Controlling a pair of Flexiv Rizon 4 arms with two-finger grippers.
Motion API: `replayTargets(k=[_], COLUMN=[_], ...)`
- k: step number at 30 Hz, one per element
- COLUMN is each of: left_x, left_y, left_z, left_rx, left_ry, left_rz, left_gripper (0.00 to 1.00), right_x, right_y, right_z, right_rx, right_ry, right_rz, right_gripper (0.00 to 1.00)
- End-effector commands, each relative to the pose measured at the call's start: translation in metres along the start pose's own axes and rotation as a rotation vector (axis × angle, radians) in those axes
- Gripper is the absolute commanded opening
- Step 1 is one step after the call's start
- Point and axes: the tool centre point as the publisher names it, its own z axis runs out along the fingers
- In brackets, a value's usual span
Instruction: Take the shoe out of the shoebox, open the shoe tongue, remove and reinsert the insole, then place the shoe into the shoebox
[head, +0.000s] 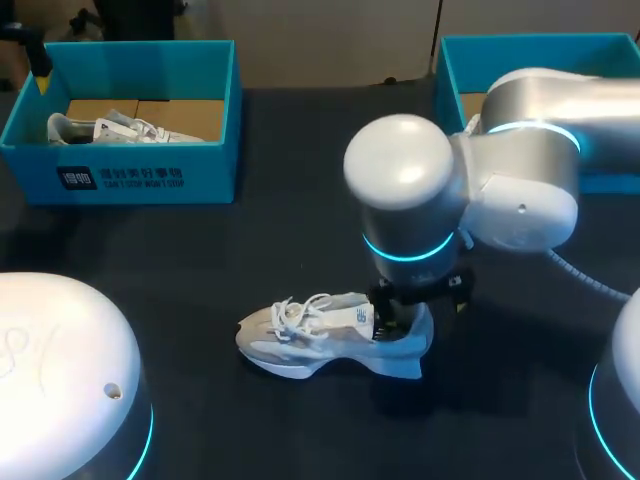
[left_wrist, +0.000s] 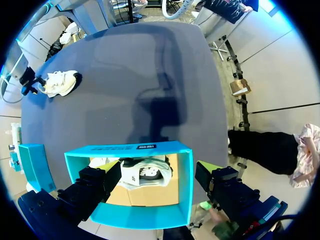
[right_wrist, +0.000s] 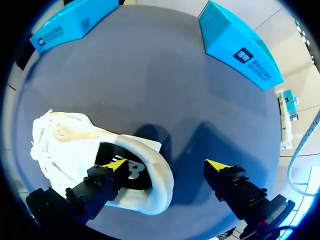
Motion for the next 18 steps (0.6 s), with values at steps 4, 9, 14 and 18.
replayTargets(k=[4, 9, 14, 18], left_x=[0.000, 0.000, 0.000, 0.000], left_y=[-0.002, -0.002, -0.002, -0.002], left_z=[-0.001, -0.001, -0.001, -0.001], left_rx=[-0.003, -0.003, -0.003, -0.003], left_ry=[0.003, 0.003, 0.003, 0.003], left_rz=[0.000, 0.000, 0.000, 0.000], left_gripper=[1.00, 1.00, 1.00, 1.00], right_x=[-0.018, -0.028, -0.035, -0.044], right_y=[0.002, 0.004, 0.007, 0.006], right_z=[-0.030, -0.050, -0.063, -0.068], right_rx=[0.017, -0.028, -0.040, -0.065], right_ry=[0.028, 0.083, 0.135, 0.185], right_rz=[-0.002, -0.054, -0.145, -0.239], right_gripper=[1.00, 1.00, 1.00, 1.00])
